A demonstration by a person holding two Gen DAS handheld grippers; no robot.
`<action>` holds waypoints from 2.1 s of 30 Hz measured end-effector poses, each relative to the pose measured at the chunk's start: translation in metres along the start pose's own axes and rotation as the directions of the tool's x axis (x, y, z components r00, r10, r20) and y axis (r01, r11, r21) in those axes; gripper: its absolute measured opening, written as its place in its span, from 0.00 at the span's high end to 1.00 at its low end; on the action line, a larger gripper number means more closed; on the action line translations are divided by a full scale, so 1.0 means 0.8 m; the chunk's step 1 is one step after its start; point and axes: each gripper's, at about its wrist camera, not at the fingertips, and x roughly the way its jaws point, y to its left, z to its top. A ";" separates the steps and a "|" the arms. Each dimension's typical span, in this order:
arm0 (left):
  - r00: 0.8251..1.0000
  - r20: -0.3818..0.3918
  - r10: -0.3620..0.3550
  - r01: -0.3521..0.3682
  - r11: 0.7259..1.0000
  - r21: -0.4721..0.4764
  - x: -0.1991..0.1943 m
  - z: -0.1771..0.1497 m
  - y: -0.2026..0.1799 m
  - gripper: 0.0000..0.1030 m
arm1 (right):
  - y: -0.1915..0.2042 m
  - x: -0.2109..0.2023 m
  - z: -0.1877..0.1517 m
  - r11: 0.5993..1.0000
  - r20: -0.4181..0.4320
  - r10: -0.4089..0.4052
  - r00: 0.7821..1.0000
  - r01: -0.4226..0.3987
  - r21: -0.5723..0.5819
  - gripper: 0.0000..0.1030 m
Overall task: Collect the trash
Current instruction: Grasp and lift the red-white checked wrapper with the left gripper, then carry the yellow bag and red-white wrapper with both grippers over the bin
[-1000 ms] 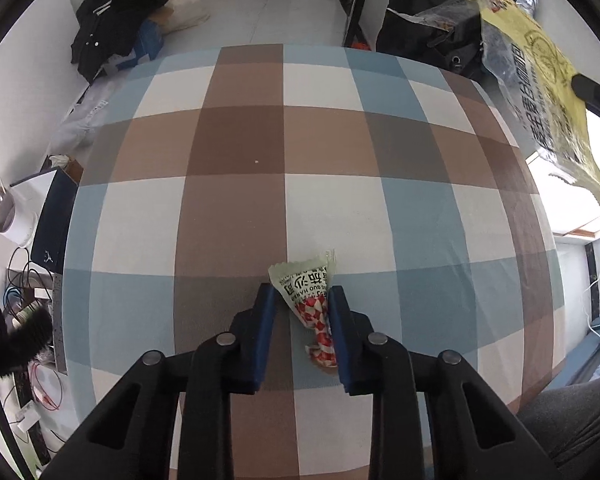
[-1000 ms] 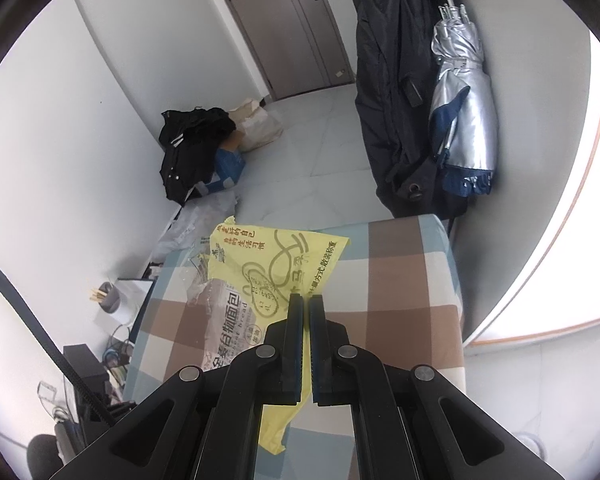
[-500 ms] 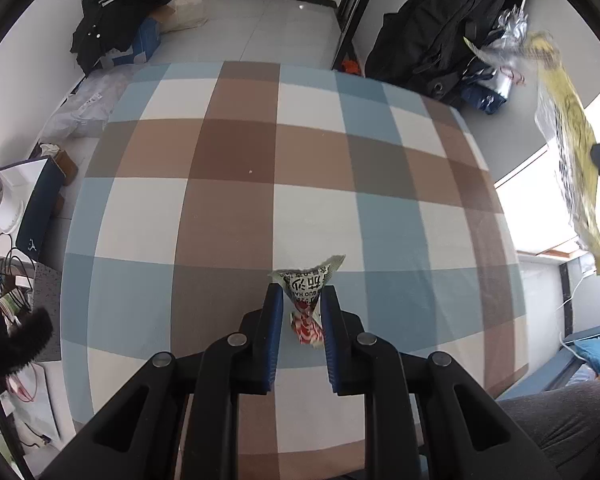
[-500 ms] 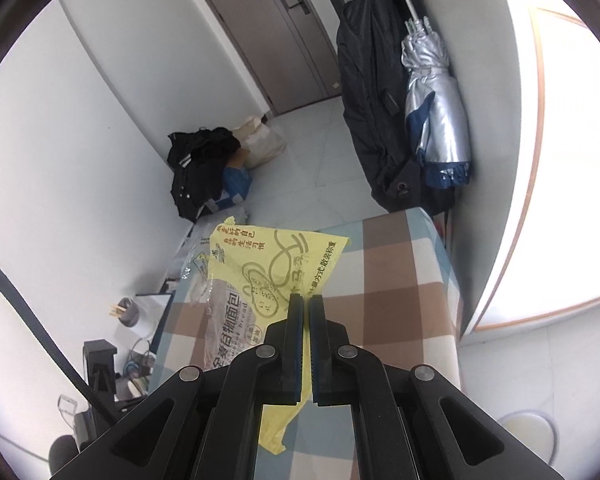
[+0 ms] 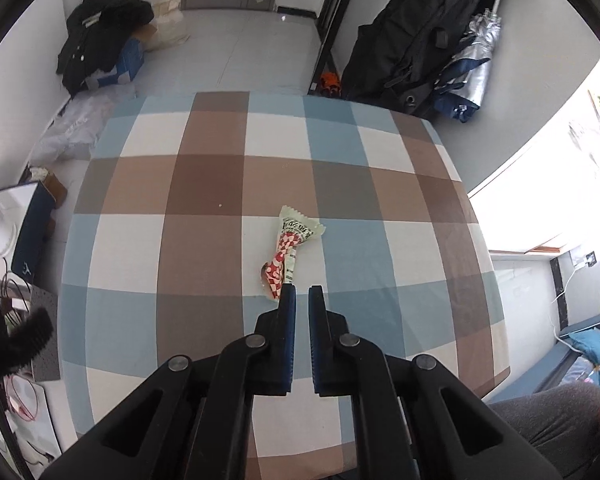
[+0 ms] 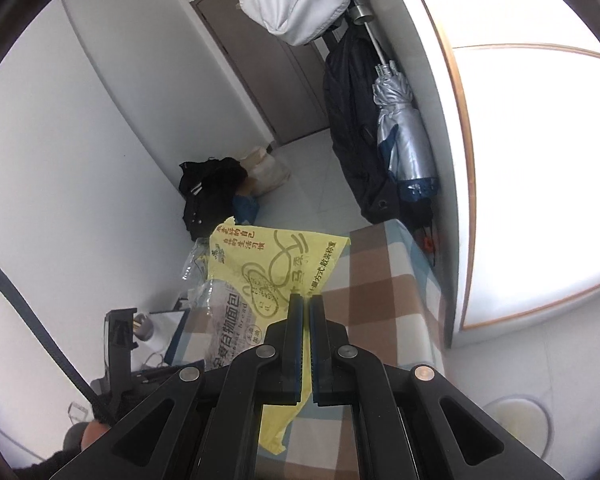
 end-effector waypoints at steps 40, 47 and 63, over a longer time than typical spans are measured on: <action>0.969 -0.049 -0.243 0.245 0.912 0.329 -0.016 0.023 -0.231 0.94 | -0.117 -0.184 0.006 0.981 0.219 -0.084 0.972 0.043 0.187 0.98; 0.924 -0.190 -0.332 0.382 0.817 0.432 0.019 -0.003 -0.348 0.94 | -0.212 -0.223 -0.031 0.930 0.175 -0.273 0.946 0.213 0.301 0.98; 0.793 -0.598 -0.117 0.444 0.784 0.435 0.199 -0.071 -0.439 0.94 | -0.387 -0.126 -0.209 0.756 -0.243 -0.374 0.895 0.446 0.480 0.98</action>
